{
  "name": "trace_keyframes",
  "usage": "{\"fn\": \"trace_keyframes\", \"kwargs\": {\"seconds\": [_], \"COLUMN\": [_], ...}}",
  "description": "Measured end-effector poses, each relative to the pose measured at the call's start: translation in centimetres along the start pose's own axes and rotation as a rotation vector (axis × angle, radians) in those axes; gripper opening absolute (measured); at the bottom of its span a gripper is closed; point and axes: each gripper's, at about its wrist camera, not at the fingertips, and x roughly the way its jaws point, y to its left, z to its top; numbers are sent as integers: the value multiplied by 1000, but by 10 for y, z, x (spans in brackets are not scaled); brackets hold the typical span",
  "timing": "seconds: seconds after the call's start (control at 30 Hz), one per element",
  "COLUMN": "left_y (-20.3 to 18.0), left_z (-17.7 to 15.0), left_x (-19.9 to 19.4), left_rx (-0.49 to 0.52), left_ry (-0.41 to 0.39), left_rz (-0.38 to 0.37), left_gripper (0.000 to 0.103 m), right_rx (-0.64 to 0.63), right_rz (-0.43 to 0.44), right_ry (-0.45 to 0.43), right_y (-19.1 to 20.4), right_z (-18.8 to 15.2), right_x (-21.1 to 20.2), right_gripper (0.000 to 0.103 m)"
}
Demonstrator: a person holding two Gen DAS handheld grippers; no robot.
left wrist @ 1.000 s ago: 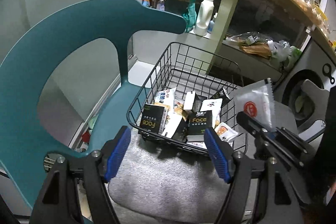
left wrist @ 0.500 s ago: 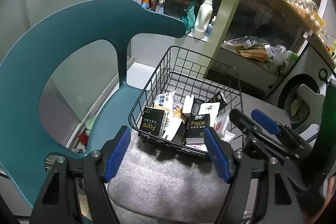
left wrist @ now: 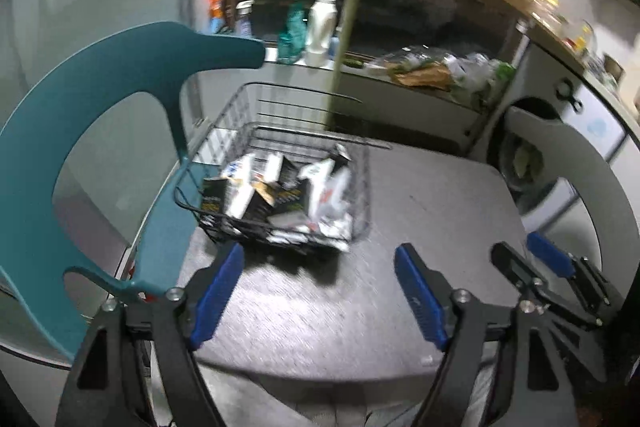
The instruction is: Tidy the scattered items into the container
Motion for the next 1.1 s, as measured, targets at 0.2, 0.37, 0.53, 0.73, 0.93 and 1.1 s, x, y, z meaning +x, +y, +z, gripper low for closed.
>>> {"fn": "trace_keyframes", "kwargs": {"seconds": [0.2,0.37,0.53,0.73,0.93,1.1], "left_y": [-39,-61,-71,-74,-65,-59], "left_z": [-27,-44,-52,-58,-58,-54], "left_x": [-31,-57,-75,-74,-72,-71], "left_rx": [92,150,174,188,157,131], "left_ry": [-26,-48,-78,-57,-43,-43], "left_rz": [-8,-10,-37,-71,-84,-83], "left_gripper": [82,84,88,88,88,88], "right_rx": [57,120,193,171,185,194], "right_rz": [-78,-79,-50,-30,-23,-26], "right_ry": [-26,-54,-79,-57,-40,-32], "right_y": [-44,-71,-85,-76,-81,-84], "right_z": [-31,-39,-44,-44,-48,-50], "right_x": [-55,-85,-96,-92,-84,-80], "right_gripper": [60,64,76,76,76,76]}}
